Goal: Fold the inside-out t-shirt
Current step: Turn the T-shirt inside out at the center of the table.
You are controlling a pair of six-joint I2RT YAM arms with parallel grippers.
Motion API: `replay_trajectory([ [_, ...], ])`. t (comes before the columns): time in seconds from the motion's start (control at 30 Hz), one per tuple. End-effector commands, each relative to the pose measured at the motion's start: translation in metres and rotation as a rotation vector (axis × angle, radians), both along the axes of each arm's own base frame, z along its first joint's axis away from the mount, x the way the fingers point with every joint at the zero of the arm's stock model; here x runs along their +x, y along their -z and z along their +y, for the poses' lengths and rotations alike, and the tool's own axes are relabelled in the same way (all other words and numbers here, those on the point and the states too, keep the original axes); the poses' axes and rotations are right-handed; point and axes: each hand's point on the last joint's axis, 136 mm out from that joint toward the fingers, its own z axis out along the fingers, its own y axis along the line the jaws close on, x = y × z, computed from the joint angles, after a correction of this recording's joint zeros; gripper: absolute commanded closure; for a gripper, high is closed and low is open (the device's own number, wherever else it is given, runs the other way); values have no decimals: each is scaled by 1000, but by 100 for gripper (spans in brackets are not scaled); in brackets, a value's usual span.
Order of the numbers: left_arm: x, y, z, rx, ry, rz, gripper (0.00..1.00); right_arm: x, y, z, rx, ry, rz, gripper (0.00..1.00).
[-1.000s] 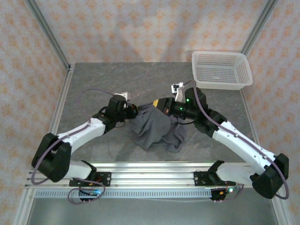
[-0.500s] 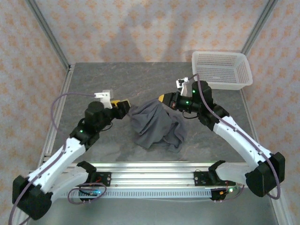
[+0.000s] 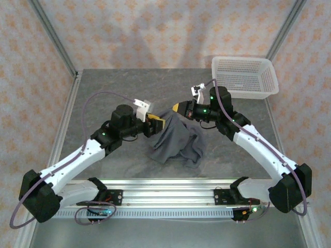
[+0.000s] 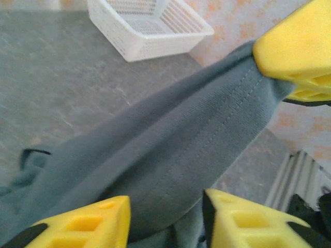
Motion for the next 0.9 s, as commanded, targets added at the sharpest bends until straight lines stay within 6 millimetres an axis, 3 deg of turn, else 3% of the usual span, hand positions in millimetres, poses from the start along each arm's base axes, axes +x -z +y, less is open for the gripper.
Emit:
replay_trajectory([
  [0.0,1,-24,-14,-41,63,-62,49,-3,-21,2,30,-30,-46,100],
  [0.17,10,-30,-21,-64,56,-70,47,-3,-20,3,34,-33,-41,100],
  [0.3,17,-37,-16,-66,6,-93,64,-4,-17,2,31,-31,-38,100],
  [0.63,11,-41,-5,-57,-26,-108,74,-7,-15,1,20,-41,-42,100],
  [0.77,11,-41,6,-30,-69,-123,97,-8,-12,1,13,-44,-37,100],
  [0.87,9,-50,7,-47,-71,-123,100,-4,-2,-4,-33,-10,-31,100],
])
